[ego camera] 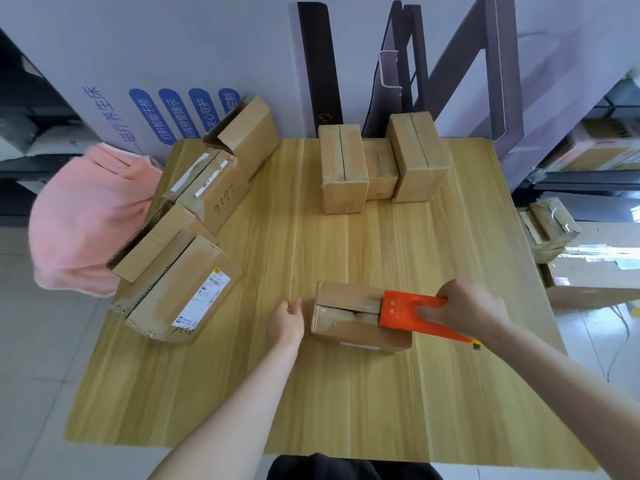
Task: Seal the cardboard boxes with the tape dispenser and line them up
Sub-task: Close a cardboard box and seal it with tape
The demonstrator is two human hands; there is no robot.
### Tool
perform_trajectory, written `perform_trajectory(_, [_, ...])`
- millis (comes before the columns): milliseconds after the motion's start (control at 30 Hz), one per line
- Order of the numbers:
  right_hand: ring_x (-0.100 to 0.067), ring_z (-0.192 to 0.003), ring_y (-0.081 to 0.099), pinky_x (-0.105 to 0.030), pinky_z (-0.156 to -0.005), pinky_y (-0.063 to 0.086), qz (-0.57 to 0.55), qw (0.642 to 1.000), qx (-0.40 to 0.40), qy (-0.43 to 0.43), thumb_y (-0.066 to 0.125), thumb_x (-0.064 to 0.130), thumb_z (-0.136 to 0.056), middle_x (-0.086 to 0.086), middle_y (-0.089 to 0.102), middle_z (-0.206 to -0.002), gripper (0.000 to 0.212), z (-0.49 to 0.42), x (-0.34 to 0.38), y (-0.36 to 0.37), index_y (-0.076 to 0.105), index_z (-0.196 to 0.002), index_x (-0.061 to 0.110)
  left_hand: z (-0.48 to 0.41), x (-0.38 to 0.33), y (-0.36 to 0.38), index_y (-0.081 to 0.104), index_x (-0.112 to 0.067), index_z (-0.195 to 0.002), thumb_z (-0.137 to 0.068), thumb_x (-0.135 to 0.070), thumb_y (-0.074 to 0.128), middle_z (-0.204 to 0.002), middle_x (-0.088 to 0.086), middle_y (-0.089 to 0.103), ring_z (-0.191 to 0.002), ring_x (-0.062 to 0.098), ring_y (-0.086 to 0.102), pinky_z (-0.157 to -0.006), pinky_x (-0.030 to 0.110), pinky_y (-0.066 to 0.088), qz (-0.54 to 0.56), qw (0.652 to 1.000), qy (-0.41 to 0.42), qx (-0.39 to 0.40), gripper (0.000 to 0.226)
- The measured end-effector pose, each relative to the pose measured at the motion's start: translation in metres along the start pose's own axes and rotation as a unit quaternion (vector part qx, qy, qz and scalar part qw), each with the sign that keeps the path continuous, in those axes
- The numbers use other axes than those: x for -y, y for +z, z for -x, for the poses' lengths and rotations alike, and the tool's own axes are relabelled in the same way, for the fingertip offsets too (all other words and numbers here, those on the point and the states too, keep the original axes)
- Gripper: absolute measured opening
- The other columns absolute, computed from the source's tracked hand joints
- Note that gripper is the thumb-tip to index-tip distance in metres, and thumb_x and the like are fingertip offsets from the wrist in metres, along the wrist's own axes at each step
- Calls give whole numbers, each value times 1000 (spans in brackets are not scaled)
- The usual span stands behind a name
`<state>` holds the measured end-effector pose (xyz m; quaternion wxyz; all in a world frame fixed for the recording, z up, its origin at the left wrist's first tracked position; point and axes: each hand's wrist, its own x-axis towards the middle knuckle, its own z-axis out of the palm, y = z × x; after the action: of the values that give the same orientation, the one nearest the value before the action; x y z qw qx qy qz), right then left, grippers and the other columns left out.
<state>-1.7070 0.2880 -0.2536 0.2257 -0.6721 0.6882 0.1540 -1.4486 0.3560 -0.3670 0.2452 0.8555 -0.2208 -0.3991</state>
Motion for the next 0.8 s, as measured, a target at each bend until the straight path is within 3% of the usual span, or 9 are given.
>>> perform_trajectory(67, [-15,-66,64,-24,-50,48,-8,1000,-4,1,62,60,-75,5,65,-71,41,1,-2,2,68,-78,21,12,-2,5,60,-6,-104,-102,-31,39,-97,2,60,-102,28,57,-81,31,43,72,997,-18,22,32])
perform_trajectory(133, [-14,-66,63,-23,-48,42,-13,1000,-6,0,62,60,-75,6,65,-70,40,2,-4,3,68,-78,21,24,-7,9,60,-9,-105,-102,-19,40,-100,0,62,-104,26,56,-84,29,41,84,996,15,-2,23])
perform_trajectory(233, [-13,-64,62,-22,-47,38,-18,1000,-10,0,62,59,-75,6,63,-68,38,2,-6,5,67,-75,21,30,-21,13,62,-11,-123,-97,-8,46,-124,1,62,-119,17,53,-97,20,36,16,960,254,-120,31])
perform_trajectory(300, [-12,-64,61,-22,-47,37,-23,1000,-10,-2,62,59,-75,7,62,-67,38,2,-7,6,66,-75,22,31,-37,28,64,-11,-121,-96,-7,49,-124,1,63,-120,15,52,-103,21,34,-51,910,406,-68,30])
perform_trajectory(333, [-12,-63,61,-22,-46,37,-26,1000,-10,-5,62,60,-74,8,62,-67,37,2,-9,7,66,-75,23,31,-45,38,65,-11,-121,-96,-9,49,-123,2,64,-121,16,53,-105,23,34,-91,891,443,-26,29])
perform_trajectory(400, [-11,-63,61,-23,-45,38,-34,999,-6,-14,62,60,-75,9,62,-68,36,1,-13,9,65,-76,25,29,-51,57,65,-12,-120,-98,-19,47,-121,3,65,-119,20,55,-107,29,34,-167,867,469,28,30])
perform_trajectory(533, [-10,-63,60,-22,-46,36,-52,998,2,-40,61,59,-76,10,61,-67,32,-3,-28,18,62,-72,27,20,-38,74,67,-20,-104,-98,-37,32,-99,-6,69,-98,19,60,-102,35,38,-271,830,487,-28,40])
perform_trajectory(800, [-4,-59,56,-24,-48,38,-129,987,16,-95,68,50,-77,9,61,-62,26,-17,-69,27,65,-69,26,22,-39,76,61,-25,-90,-98,-40,26,-86,-10,60,-88,17,52,-94,32,34,-344,816,461,-55,39])
